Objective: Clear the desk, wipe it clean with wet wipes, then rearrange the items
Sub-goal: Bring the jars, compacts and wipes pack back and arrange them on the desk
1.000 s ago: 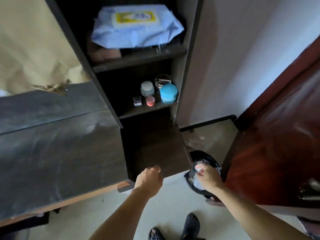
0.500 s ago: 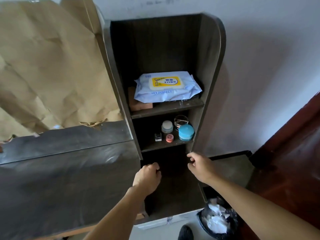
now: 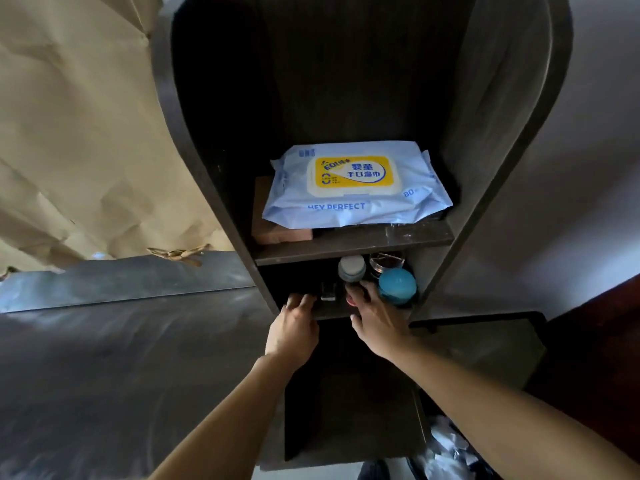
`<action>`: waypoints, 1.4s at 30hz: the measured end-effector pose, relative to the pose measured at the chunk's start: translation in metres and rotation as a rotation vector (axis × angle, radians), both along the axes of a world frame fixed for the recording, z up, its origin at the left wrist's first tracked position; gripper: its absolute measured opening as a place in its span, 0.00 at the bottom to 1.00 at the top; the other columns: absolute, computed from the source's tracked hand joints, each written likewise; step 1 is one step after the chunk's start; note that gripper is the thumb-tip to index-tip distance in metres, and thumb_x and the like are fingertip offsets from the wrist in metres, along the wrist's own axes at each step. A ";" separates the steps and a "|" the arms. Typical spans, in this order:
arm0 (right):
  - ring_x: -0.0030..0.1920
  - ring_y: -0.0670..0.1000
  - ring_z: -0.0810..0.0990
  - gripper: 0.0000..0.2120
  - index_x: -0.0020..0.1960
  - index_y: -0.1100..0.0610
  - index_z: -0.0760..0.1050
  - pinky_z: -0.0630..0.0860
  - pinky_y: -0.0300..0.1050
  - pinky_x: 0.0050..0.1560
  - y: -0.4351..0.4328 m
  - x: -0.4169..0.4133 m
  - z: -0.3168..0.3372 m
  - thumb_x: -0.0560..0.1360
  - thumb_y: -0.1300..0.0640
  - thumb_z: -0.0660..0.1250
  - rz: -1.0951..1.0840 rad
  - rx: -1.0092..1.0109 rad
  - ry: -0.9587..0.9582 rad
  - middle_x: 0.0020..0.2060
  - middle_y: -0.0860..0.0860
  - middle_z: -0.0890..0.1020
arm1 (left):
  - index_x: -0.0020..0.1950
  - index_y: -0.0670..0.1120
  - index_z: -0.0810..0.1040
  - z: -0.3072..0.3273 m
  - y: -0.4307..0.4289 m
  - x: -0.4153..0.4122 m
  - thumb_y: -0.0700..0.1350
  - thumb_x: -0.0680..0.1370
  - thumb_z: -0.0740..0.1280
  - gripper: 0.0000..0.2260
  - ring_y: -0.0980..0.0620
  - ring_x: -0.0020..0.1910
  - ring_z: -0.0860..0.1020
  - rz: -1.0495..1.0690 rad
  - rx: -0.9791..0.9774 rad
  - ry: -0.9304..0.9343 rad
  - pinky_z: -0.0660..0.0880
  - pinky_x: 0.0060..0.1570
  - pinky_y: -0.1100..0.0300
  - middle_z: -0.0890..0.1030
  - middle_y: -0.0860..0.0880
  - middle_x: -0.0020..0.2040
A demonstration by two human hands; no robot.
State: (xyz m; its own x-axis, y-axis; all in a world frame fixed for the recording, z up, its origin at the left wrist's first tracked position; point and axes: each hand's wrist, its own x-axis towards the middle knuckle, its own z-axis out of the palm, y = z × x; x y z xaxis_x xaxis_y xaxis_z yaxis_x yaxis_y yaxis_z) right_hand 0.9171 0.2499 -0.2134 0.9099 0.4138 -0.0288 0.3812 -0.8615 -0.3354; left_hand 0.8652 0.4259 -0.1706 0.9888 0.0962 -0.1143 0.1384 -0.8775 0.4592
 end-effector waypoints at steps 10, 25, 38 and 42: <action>0.49 0.55 0.80 0.16 0.64 0.53 0.69 0.78 0.51 0.45 -0.002 0.006 0.001 0.77 0.51 0.63 -0.004 0.051 0.003 0.60 0.50 0.72 | 0.70 0.54 0.68 -0.030 -0.019 0.050 0.39 0.74 0.63 0.25 0.45 0.66 0.67 -0.129 0.115 0.042 0.75 0.56 0.49 0.68 0.50 0.68; 0.46 0.55 0.80 0.18 0.60 0.54 0.73 0.76 0.46 0.43 0.013 -0.065 0.010 0.72 0.50 0.69 0.027 0.103 0.105 0.53 0.51 0.73 | 0.59 0.45 0.74 -0.020 0.053 -0.089 0.38 0.73 0.64 0.14 0.42 0.47 0.76 -0.043 -0.027 -0.080 0.74 0.44 0.50 0.74 0.46 0.52; 0.49 0.56 0.80 0.17 0.58 0.53 0.75 0.75 0.49 0.46 0.221 -0.214 0.043 0.70 0.53 0.69 0.286 0.173 0.081 0.52 0.49 0.77 | 0.55 0.44 0.74 0.019 0.263 -0.338 0.43 0.74 0.66 0.10 0.46 0.50 0.75 0.312 0.116 -0.054 0.71 0.47 0.56 0.73 0.47 0.52; 0.49 0.55 0.80 0.17 0.59 0.52 0.75 0.76 0.48 0.47 0.285 -0.236 0.054 0.71 0.52 0.69 0.391 0.182 0.076 0.53 0.49 0.77 | 0.56 0.44 0.74 0.034 0.319 -0.378 0.43 0.74 0.66 0.11 0.45 0.50 0.76 0.440 0.153 -0.062 0.72 0.47 0.54 0.73 0.48 0.52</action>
State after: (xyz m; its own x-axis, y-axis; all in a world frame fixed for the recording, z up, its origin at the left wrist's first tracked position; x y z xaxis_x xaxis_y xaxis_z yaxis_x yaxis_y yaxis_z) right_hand 0.6807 0.5349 -0.1599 0.6822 0.7310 0.0155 0.6351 -0.5819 -0.5079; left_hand 0.4877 0.7445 -0.1368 0.8550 0.5186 -0.0080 0.4884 -0.7998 0.3489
